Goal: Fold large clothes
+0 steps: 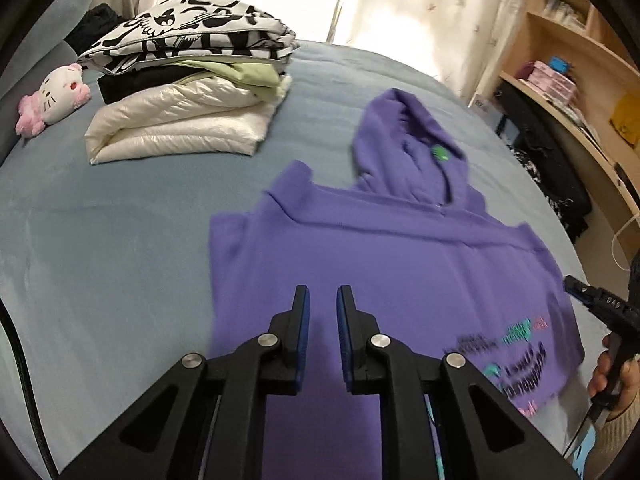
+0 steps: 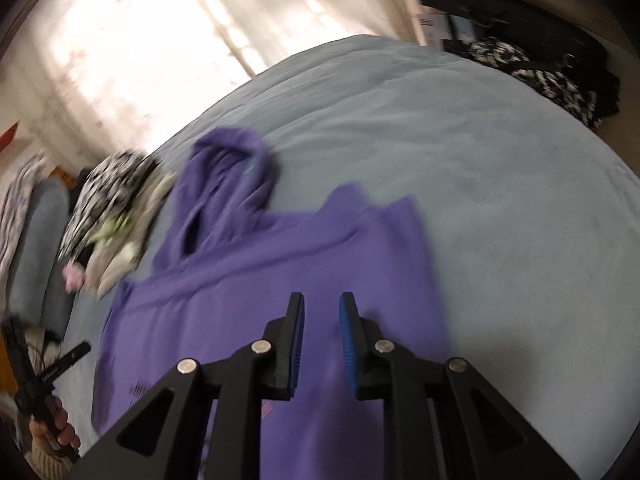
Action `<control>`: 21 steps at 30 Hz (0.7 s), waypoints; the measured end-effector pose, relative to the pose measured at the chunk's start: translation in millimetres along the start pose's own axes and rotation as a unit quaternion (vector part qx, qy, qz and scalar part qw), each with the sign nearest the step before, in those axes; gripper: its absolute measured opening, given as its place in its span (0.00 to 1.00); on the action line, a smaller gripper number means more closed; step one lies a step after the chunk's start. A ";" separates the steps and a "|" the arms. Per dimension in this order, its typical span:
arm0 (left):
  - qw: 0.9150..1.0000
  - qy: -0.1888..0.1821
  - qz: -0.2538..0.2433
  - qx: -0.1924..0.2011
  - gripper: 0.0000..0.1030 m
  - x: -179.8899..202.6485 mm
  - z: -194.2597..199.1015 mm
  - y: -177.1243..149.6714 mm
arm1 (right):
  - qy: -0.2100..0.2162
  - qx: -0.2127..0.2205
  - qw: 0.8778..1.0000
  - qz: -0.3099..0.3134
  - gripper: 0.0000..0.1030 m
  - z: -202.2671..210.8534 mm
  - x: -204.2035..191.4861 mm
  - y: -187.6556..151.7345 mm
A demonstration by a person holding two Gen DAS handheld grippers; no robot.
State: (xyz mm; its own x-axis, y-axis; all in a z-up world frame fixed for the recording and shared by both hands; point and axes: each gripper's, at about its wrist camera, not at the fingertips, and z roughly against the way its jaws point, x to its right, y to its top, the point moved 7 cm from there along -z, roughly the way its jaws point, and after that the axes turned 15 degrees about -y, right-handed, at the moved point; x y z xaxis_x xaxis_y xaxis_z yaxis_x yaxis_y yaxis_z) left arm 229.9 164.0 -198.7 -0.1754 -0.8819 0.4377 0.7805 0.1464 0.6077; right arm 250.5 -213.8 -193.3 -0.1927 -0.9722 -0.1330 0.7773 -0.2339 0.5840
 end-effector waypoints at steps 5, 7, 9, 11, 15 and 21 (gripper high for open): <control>0.999 0.047 0.010 -0.001 0.11 -6.8 -1.7 -33.8 | 0.006 0.005 0.998 0.059 0.17 7.5 -38.8 -38.0; 0.997 0.069 0.030 -0.013 0.11 -22.9 -4.6 -46.8 | -0.001 -0.005 0.997 0.072 0.17 2.9 -40.7 -46.1; 0.996 0.078 0.037 -0.014 0.10 -34.3 -1.9 -54.5 | -0.020 -0.014 0.997 0.071 0.17 -3.4 -30.0 -50.4; 0.996 0.077 0.050 -0.008 0.10 -42.9 3.5 -56.9 | -0.044 -0.015 0.997 0.057 0.17 -7.0 -10.9 -51.3; 0.995 0.082 0.061 -0.002 0.10 -54.4 11.1 -60.5 | -0.103 0.000 0.995 -0.006 0.14 -3.2 55.3 -47.7; 0.994 0.101 0.050 0.000 0.10 -50.7 7.5 -62.3 | -0.112 0.013 0.993 -0.031 0.14 9.3 80.8 -52.1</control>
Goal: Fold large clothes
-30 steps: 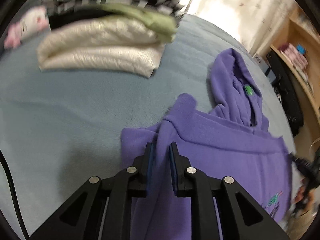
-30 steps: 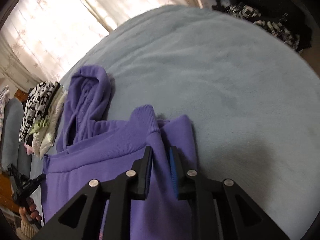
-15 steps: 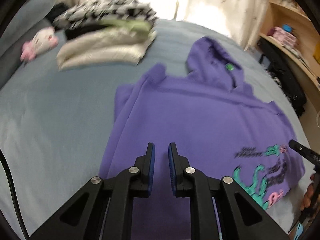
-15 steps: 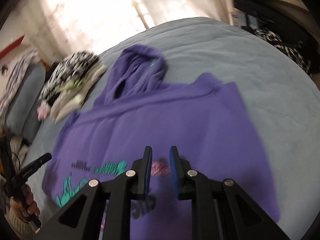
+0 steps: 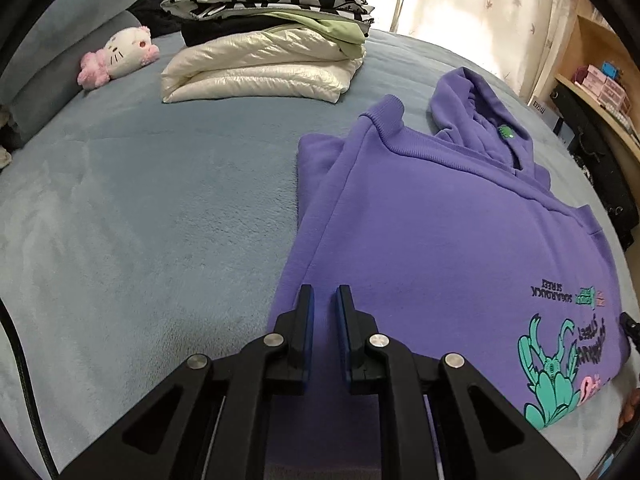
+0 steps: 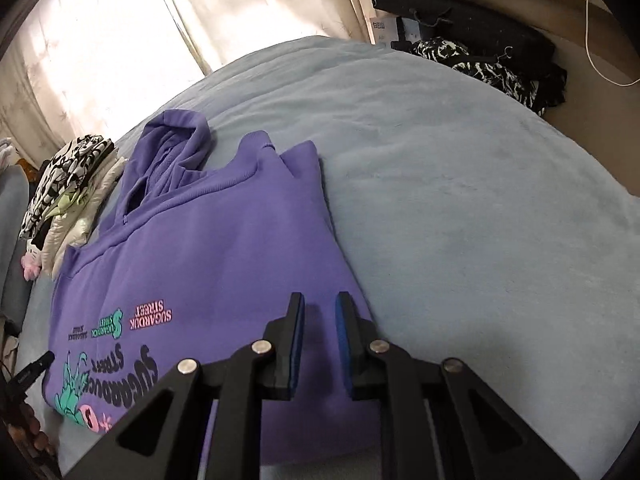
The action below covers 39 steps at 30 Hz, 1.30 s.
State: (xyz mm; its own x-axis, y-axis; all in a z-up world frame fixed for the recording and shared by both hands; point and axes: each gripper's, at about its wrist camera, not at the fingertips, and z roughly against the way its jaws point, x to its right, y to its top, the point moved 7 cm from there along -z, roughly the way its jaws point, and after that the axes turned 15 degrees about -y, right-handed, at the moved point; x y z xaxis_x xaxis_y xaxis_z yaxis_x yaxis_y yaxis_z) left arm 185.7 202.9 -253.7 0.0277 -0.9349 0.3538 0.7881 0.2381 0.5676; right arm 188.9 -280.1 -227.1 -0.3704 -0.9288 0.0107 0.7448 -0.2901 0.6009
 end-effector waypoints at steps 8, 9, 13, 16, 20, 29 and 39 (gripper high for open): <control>1.000 0.011 0.002 -0.007 0.11 7.4 6.9 3.9 | -0.007 -0.005 1.000 -0.011 0.17 7.6 -1.9 -3.9; 1.000 0.011 0.001 -0.009 0.13 9.5 8.2 5.9 | -0.006 -0.007 1.000 -0.014 0.17 8.2 -3.7 -3.5; 1.000 0.008 -0.015 -0.003 0.14 22.9 15.2 19.7 | 0.009 -0.016 1.000 -0.016 0.17 14.4 -11.4 4.0; 0.999 0.010 -0.035 0.009 0.16 34.2 17.6 37.1 | 0.019 -0.004 1.000 0.000 0.17 22.4 -25.6 14.8; 0.998 0.008 -0.053 0.009 0.17 47.4 7.8 66.3 | 0.040 0.011 0.999 0.023 0.17 27.5 -56.1 38.8; 0.996 0.011 -0.087 0.003 0.26 64.7 -59.3 134.0 | 0.054 0.033 0.995 0.081 0.17 -1.1 -134.9 91.8; 0.997 0.055 -0.049 -0.030 0.29 16.2 -128.0 160.9 | -0.016 0.000 0.997 0.078 0.17 -82.9 -121.4 113.7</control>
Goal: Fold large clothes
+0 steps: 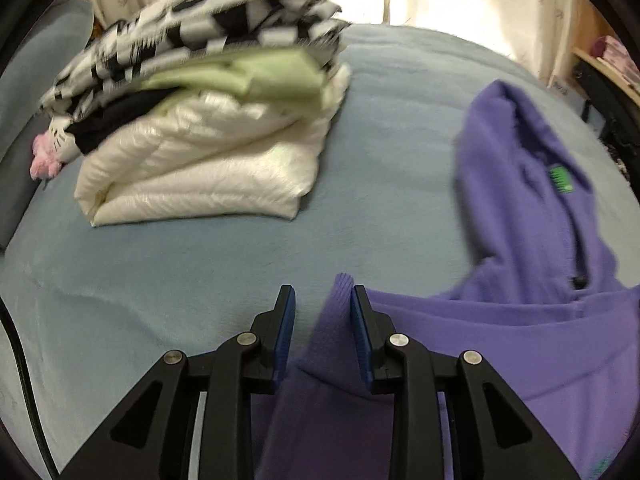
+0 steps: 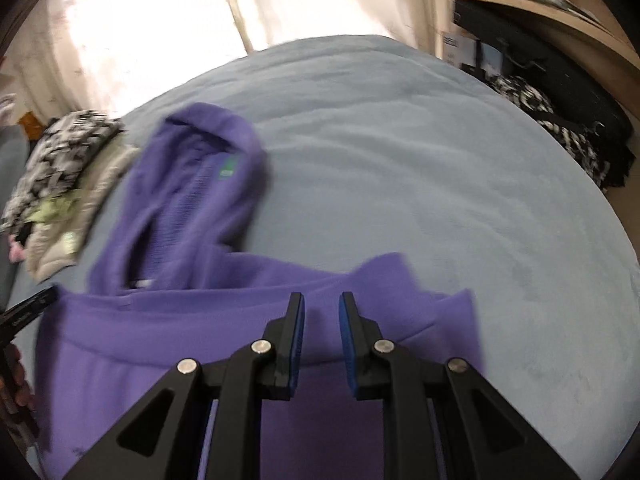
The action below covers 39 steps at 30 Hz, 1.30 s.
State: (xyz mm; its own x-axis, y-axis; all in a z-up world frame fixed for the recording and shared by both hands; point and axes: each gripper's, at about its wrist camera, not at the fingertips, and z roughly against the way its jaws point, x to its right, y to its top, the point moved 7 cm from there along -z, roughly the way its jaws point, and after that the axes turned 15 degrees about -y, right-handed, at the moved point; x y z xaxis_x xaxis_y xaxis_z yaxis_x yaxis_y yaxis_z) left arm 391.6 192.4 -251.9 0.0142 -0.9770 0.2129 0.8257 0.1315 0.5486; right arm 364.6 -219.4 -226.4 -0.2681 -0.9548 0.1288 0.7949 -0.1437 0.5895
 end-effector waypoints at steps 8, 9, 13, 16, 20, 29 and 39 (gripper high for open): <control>0.996 -0.036 0.078 0.001 0.45 -42.1 -21.4 -9.0 | 0.057 -0.013 0.997 -0.055 0.12 -21.8 33.3 -6.3; 0.996 -0.036 0.077 0.002 0.45 -42.4 -22.4 -8.9 | 0.053 -0.012 0.997 -0.051 0.12 -22.2 31.6 -6.1; 0.997 -0.030 0.069 0.003 0.45 -41.3 -23.4 -9.7 | 0.044 -0.007 0.998 -0.040 0.13 -23.4 29.6 -5.7; 0.997 -0.033 0.072 0.003 0.45 -42.1 -22.6 -10.2 | 0.048 -0.010 0.998 -0.042 0.14 -24.9 32.6 -3.5; 0.998 -0.028 0.064 -0.002 0.45 -40.8 -18.8 -8.7 | 0.044 -0.017 0.998 -0.037 0.15 -24.5 29.6 -1.0; 1.000 -0.020 0.014 -0.019 0.45 -17.6 -2.1 12.7 | 0.030 -0.055 0.998 -0.007 0.22 -17.7 19.3 7.7; 0.998 -0.046 -0.033 -0.020 0.45 31.4 13.6 56.6 | 0.062 -0.063 0.996 -0.001 0.24 4.5 -0.3 45.1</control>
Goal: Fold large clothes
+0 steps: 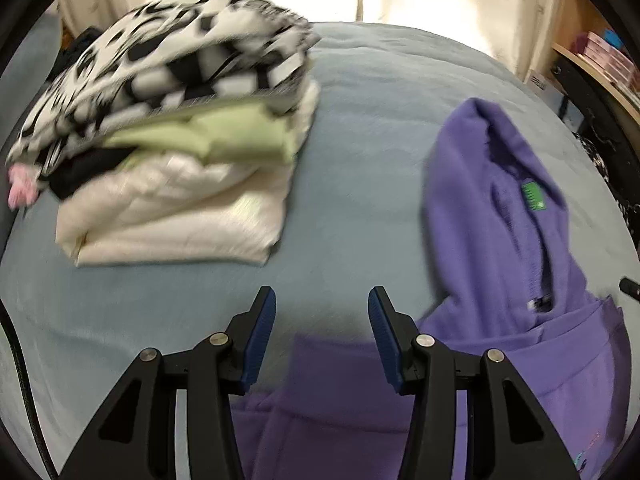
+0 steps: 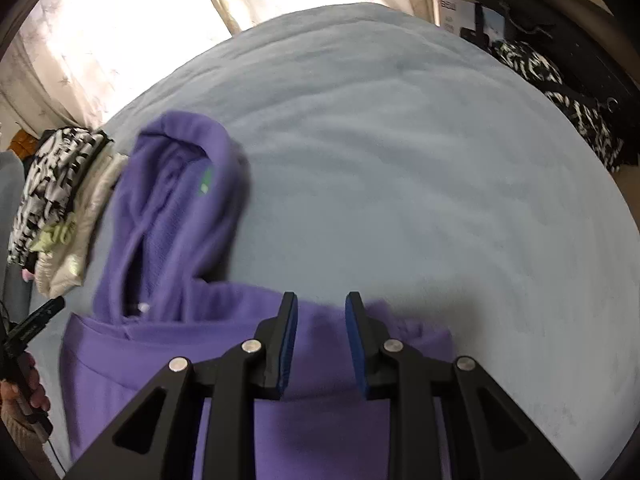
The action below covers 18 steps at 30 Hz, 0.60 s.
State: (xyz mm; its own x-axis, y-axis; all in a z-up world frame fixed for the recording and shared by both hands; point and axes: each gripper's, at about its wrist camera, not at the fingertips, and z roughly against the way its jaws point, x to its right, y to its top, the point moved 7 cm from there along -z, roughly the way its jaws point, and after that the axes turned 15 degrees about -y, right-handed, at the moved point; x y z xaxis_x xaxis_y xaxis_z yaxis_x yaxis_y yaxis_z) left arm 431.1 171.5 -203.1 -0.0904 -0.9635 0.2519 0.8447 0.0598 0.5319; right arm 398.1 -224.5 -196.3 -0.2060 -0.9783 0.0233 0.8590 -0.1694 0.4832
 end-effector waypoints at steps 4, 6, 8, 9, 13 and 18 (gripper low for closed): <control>1.000 -0.007 -0.016 0.002 0.45 21.6 -1.1 19.3 | 0.013 0.012 1.000 0.001 0.29 12.9 -10.7 20.0; 1.000 -0.009 -0.025 0.004 0.45 31.8 -2.6 29.0 | 0.018 0.018 1.000 0.004 0.31 17.4 -16.2 29.1; 0.999 -0.010 -0.036 0.006 0.45 42.2 -5.3 38.9 | 0.022 0.024 0.999 0.011 0.34 20.4 -24.1 38.1; 0.999 -0.011 -0.039 0.006 0.45 44.5 -7.9 42.4 | 0.025 0.025 0.999 0.014 0.35 21.0 -28.3 42.5; 0.998 -0.018 -0.052 0.004 0.50 62.6 -25.8 59.0 | 0.049 0.030 0.998 0.017 0.41 18.4 -49.0 58.8; 0.998 -0.041 -0.038 -0.018 0.51 67.4 -59.7 65.4 | 0.071 0.015 0.997 0.010 0.42 -4.5 -70.2 74.3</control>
State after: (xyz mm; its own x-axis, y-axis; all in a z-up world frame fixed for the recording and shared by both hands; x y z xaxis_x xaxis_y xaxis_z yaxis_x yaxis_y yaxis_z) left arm 511.8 94.9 -199.6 -0.1961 -0.9403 0.2780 0.8519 -0.0230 0.5231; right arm 478.4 -169.0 -165.9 -0.1182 -0.9890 -0.0894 0.8479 -0.1474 0.5092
